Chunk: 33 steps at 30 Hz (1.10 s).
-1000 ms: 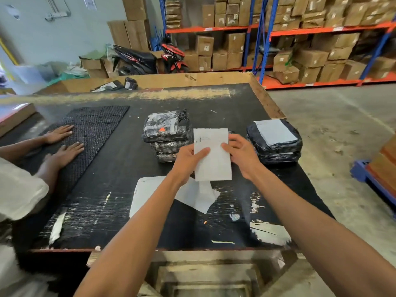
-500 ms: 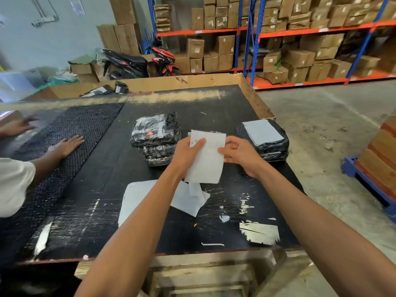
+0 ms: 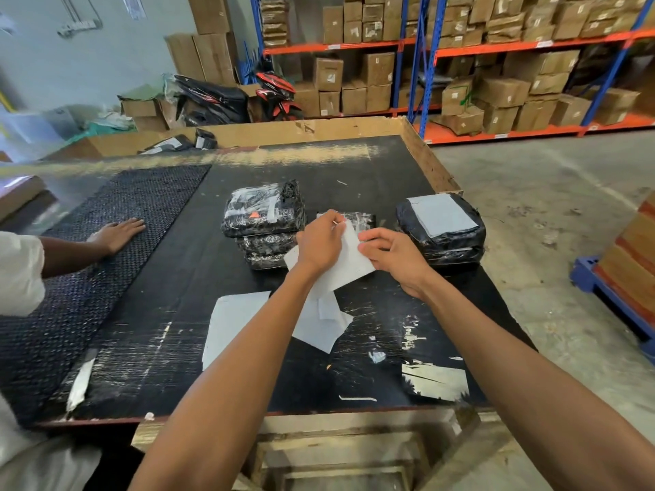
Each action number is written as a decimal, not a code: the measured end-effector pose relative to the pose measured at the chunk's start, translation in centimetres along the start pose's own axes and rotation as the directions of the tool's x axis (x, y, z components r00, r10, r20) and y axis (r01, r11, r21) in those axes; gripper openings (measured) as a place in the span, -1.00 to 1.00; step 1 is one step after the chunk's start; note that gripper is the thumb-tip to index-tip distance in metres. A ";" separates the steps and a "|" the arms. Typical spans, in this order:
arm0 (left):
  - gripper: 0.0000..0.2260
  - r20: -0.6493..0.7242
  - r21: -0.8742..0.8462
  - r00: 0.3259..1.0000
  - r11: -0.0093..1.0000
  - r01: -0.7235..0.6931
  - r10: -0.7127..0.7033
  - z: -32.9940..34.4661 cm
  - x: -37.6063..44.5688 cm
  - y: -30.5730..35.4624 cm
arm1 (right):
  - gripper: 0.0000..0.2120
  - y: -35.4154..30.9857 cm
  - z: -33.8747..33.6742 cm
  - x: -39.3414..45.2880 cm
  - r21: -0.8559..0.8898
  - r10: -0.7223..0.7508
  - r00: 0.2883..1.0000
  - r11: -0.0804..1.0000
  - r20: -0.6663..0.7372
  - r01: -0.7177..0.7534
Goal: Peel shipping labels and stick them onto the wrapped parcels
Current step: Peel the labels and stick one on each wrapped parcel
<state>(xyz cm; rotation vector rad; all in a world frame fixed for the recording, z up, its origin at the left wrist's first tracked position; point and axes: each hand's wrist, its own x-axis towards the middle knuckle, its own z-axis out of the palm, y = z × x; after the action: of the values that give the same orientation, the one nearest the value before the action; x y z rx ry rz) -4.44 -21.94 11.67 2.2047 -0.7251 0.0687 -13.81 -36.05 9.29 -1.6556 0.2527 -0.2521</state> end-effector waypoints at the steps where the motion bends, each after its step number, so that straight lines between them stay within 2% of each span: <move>1: -0.89 0.008 -0.019 1.000 1.000 -0.021 0.021 0.0 0.0 -0.2 | -0.83 -0.1 0.0 -0.1 0.028 0.013 1.000 1.000 0.029 -0.014; 4: -0.89 0.055 -0.068 0.994 0.994 -0.087 0.090 -0.3 -0.1 -0.3 | -0.87 -0.5 -0.1 -0.4 0.058 0.035 0.996 0.998 0.076 -0.040; 7: -0.89 0.089 -0.075 0.988 0.990 -0.120 0.126 -0.6 -0.2 -0.6 | -0.82 -0.9 0.0 -0.3 0.059 0.028 0.999 0.998 0.040 -0.030; 13: -0.84 0.158 -0.126 0.976 0.983 -0.131 0.151 -1.1 -0.1 -0.5 | -0.90 -1.6 0.1 -0.1 0.013 -0.002 1.000 1.000 0.019 0.001; 26: -0.88 0.175 -0.154 0.968 0.976 -0.152 0.178 -1.2 0.2 -0.6 | -0.90 -1.6 -0.1 0.3 -0.024 -0.002 0.999 1.000 0.047 0.003; 33: -0.91 0.178 -0.243 0.966 0.960 -0.140 0.186 -1.2 0.3 -0.6 | -0.87 -1.7 0.1 0.5 0.096 0.018 0.998 0.995 0.066 -0.024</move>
<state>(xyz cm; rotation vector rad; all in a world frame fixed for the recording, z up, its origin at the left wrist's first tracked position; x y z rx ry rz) -3.67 -20.89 12.16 1.9450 -0.9769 -0.1488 -13.25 -35.91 10.96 -1.5613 0.2059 -0.1915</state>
